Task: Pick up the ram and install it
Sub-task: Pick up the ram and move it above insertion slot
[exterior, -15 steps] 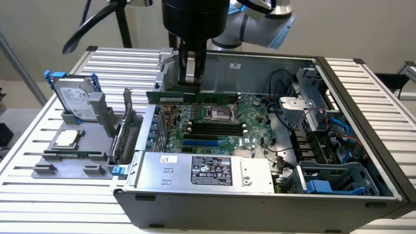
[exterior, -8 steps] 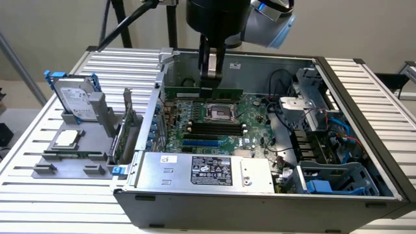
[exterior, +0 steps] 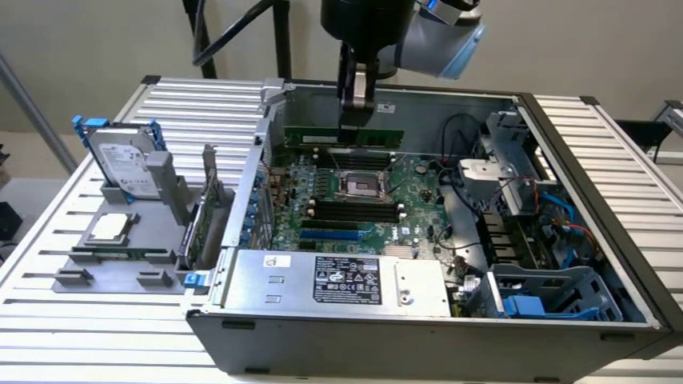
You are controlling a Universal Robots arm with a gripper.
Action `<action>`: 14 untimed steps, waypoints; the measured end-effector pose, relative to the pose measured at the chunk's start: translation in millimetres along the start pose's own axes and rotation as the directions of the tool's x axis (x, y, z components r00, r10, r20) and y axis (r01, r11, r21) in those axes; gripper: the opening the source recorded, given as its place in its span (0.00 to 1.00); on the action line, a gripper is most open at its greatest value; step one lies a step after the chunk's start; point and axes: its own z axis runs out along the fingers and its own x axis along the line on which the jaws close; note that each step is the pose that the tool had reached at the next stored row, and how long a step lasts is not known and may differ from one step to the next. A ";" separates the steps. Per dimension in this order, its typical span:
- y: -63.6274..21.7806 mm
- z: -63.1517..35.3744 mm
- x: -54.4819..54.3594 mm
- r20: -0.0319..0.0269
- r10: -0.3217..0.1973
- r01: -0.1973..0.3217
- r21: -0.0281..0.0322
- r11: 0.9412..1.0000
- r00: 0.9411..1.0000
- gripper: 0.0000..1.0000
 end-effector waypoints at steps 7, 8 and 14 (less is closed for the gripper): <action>-9.2 7.8 -27.3 0.000 0.000 0.000 0.000 1.000 1.000 0.14; -11.1 8.9 -28.9 0.000 0.000 0.000 0.000 1.000 1.000 0.14; -22.7 14.9 -31.8 0.001 0.019 -0.019 0.001 1.000 1.000 0.14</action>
